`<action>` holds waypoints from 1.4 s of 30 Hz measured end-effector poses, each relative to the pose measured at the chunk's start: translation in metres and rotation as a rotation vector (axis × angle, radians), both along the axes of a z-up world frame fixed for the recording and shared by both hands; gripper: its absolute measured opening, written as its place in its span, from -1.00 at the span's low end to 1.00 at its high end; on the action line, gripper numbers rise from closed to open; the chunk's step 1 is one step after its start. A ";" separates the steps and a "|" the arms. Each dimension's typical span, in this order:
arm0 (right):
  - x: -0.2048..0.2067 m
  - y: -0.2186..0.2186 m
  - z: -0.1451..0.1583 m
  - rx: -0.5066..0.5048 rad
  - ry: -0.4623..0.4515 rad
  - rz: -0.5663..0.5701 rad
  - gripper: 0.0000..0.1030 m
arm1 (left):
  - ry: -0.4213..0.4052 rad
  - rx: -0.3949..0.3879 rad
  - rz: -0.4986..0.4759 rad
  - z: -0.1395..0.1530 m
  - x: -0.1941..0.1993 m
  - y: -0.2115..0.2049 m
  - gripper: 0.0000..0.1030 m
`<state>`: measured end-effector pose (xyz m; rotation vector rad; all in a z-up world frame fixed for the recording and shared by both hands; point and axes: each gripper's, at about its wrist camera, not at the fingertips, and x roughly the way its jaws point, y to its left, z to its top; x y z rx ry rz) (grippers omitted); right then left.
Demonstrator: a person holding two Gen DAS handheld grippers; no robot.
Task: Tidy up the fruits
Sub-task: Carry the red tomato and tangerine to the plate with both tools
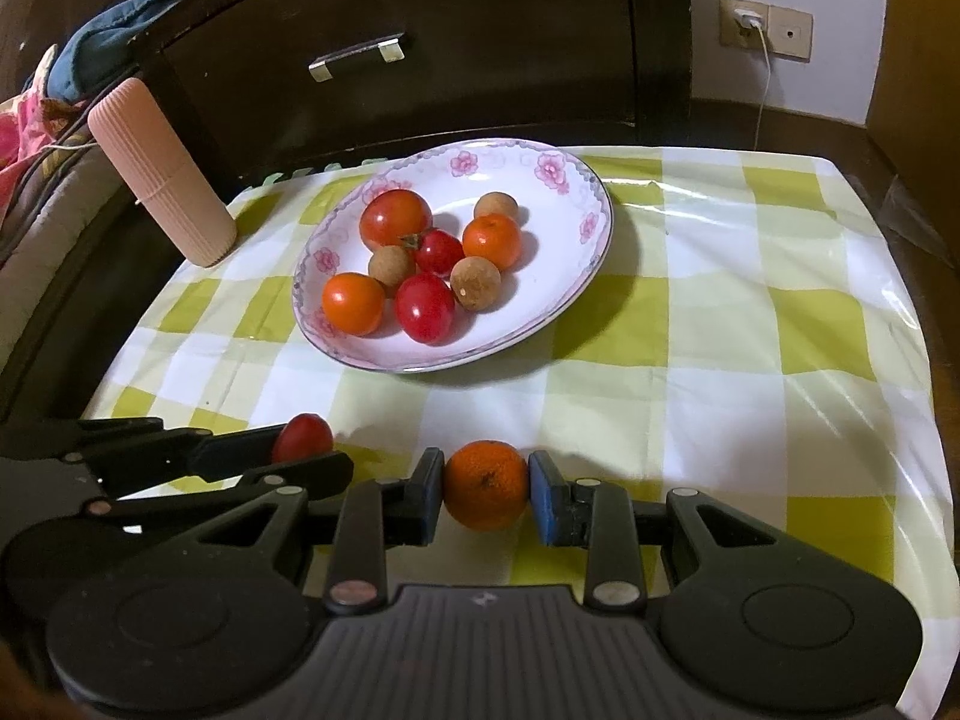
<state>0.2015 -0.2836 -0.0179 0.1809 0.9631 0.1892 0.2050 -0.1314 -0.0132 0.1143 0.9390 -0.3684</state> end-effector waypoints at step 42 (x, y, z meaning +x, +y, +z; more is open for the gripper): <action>0.025 -0.004 0.021 0.067 -0.074 -0.062 -0.38 | -0.065 -0.058 0.047 0.023 0.032 0.002 -0.37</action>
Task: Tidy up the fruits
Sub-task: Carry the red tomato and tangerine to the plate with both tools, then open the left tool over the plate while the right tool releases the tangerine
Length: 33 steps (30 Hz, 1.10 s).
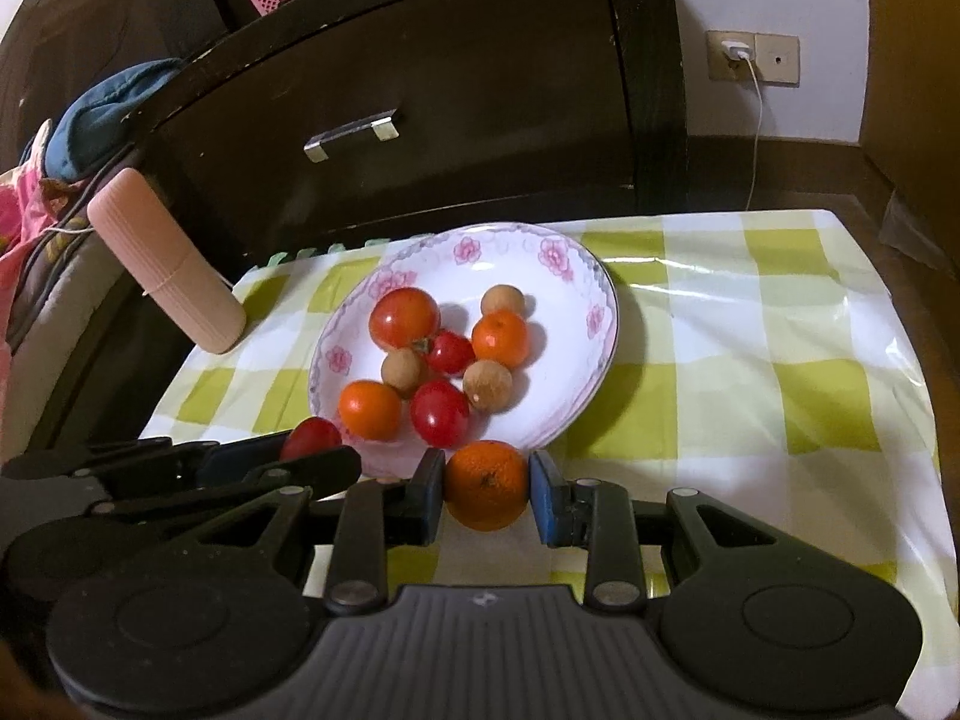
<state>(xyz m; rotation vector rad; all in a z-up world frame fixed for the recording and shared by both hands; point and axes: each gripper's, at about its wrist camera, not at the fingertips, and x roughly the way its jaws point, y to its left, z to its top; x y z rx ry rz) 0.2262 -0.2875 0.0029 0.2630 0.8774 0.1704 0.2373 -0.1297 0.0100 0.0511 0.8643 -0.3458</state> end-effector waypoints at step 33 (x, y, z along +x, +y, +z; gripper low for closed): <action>0.044 -0.003 -0.016 0.066 -0.024 -0.032 -0.36 | 0.021 -0.043 0.061 -0.013 0.043 0.007 -0.26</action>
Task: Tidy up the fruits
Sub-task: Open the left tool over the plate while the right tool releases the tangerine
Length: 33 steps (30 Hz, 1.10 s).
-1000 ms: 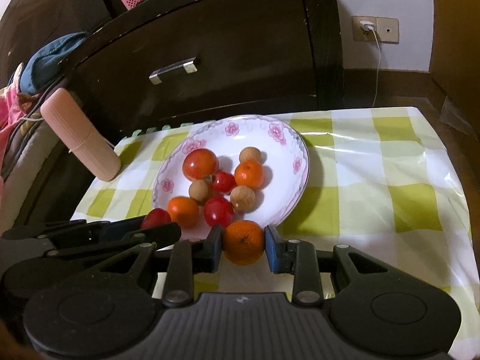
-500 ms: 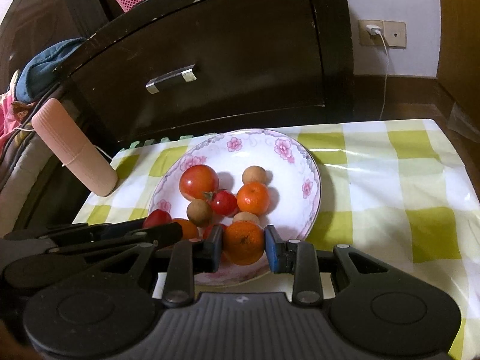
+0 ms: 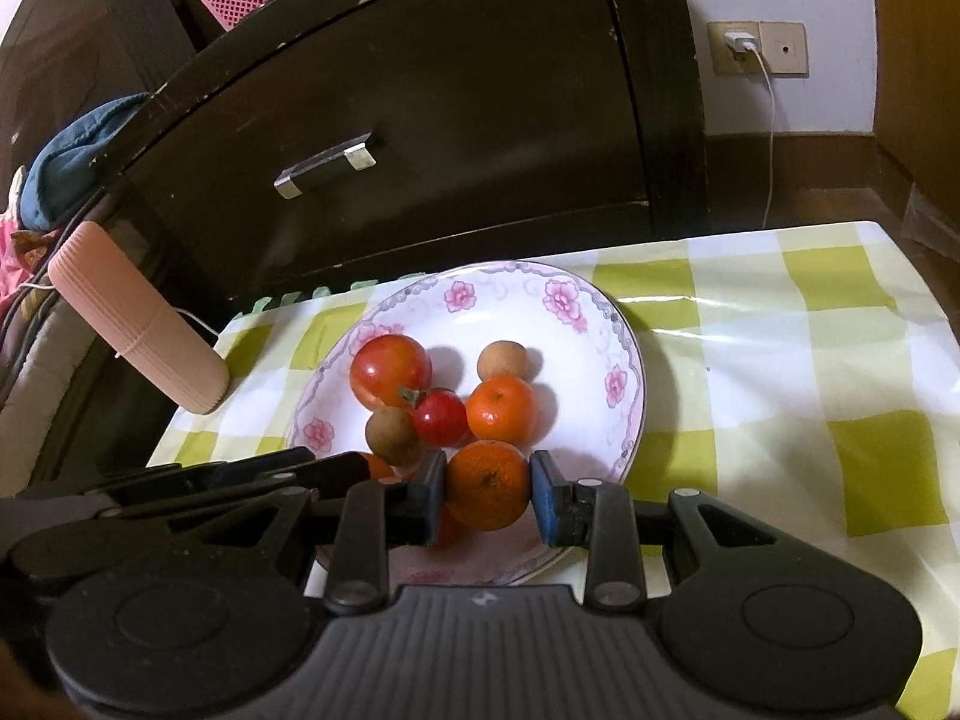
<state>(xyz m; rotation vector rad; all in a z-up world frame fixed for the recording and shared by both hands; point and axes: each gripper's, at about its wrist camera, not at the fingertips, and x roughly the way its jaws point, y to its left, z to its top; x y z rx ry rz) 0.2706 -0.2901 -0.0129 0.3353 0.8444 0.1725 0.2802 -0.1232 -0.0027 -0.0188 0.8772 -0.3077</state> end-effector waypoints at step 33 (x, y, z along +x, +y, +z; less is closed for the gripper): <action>-0.031 -0.011 0.025 -0.010 -0.010 -0.059 -0.29 | -0.141 0.124 0.017 0.032 -0.036 -0.003 0.59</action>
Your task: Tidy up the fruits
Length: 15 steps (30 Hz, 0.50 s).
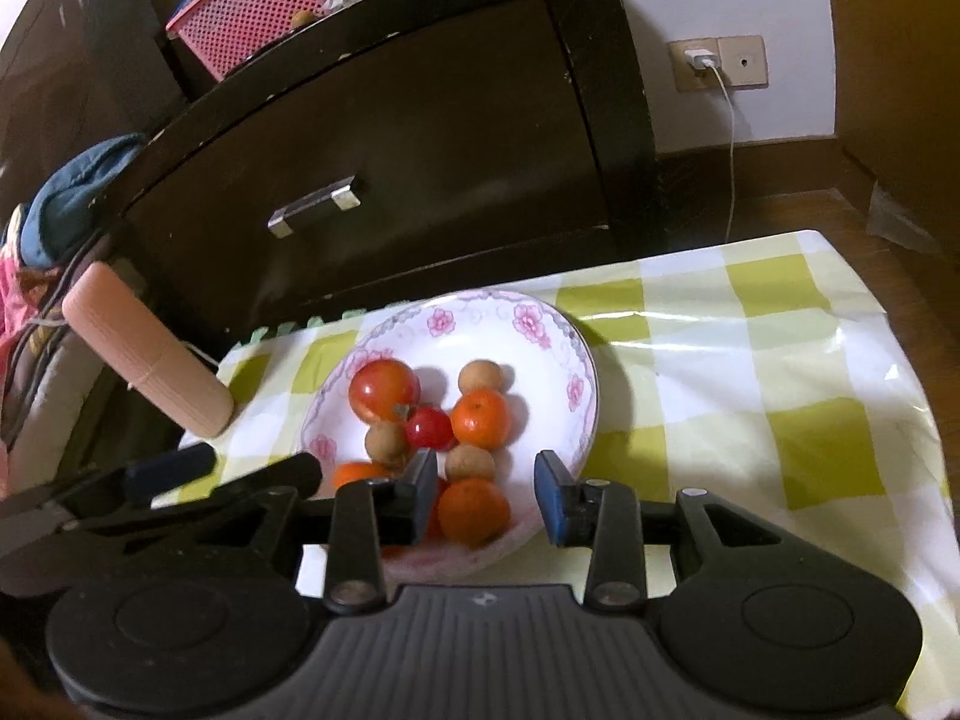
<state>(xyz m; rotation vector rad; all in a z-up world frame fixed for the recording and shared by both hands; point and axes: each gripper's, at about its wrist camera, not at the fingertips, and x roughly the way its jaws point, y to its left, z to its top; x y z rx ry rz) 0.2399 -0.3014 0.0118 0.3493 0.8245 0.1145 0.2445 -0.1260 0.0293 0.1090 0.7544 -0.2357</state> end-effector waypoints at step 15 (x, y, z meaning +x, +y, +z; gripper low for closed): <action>-0.054 -0.006 0.020 -0.036 -0.039 -0.039 -0.27 | -0.064 0.003 0.001 0.014 -0.047 0.001 1.00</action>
